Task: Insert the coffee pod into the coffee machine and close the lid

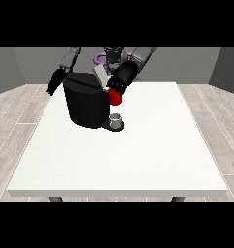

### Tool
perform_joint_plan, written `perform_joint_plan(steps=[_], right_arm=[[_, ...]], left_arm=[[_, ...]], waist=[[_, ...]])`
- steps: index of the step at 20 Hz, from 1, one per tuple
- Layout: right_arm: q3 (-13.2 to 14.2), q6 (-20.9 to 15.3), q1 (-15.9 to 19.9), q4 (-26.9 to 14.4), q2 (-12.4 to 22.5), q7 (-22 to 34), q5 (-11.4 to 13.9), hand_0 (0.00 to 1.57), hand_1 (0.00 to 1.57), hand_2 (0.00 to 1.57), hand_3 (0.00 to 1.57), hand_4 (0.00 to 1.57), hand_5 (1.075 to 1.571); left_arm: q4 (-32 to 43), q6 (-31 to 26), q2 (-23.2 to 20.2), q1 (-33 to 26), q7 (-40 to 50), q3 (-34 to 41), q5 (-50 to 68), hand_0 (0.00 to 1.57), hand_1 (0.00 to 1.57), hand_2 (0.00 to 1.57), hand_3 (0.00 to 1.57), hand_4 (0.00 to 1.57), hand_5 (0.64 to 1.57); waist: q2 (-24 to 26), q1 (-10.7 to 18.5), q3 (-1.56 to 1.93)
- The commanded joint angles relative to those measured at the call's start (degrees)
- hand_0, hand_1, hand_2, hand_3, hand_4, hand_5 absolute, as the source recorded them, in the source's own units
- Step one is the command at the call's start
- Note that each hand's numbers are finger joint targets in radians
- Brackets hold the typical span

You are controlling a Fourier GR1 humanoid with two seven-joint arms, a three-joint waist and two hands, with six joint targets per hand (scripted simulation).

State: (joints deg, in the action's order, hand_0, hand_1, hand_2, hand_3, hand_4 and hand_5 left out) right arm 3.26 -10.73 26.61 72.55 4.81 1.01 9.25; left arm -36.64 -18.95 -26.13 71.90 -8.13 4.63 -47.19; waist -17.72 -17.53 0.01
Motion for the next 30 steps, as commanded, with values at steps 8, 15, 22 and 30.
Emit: perform_joint_plan(steps=[8, 15, 22, 30], right_arm=[[-0.61, -2.51, 1.37, -0.28, -1.12, -1.57, 1.73, 0.00, 0.00, 0.00, 0.00, 0.06, 1.571], [0.30, -1.03, -1.00, -2.21, -0.21, -3.91, 0.77, 0.00, 0.00, 0.00, 0.00, 0.00, 1.571], [-0.57, 0.33, 1.11, 0.43, 0.49, -2.90, 0.81, 0.00, 0.00, 0.00, 0.00, 0.19, 1.571], [-1.90, -1.34, 3.89, 2.30, -0.44, 1.21, 2.54, 0.00, 0.00, 0.00, 0.00, 0.15, 1.571]], left_arm=[[1.13, 2.68, -0.98, 2.09, -2.43, 0.79, -1.15, 1.11, 1.11, 1.13, 0.97, 0.00, 1.571], [-0.16, 3.56, -0.93, 2.53, -3.42, 1.88, -0.48, 1.25, 1.25, 1.21, 0.95, 0.00, 1.571], [0.40, 7.09, -2.79, 1.88, -5.97, 1.46, -2.64, 1.22, 1.22, 1.17, 0.89, 0.00, 1.571], [1.85, 8.20, -6.58, 3.43, -8.29, 1.38, -4.92, 0.51, 0.51, 0.78, 0.60, 0.00, 1.571]], waist=[[-4.30, -0.32, 0.00], [-2.99, 0.05, 0.02], [-4.83, -1.91, 0.01], [-6.10, -3.16, -0.01]])
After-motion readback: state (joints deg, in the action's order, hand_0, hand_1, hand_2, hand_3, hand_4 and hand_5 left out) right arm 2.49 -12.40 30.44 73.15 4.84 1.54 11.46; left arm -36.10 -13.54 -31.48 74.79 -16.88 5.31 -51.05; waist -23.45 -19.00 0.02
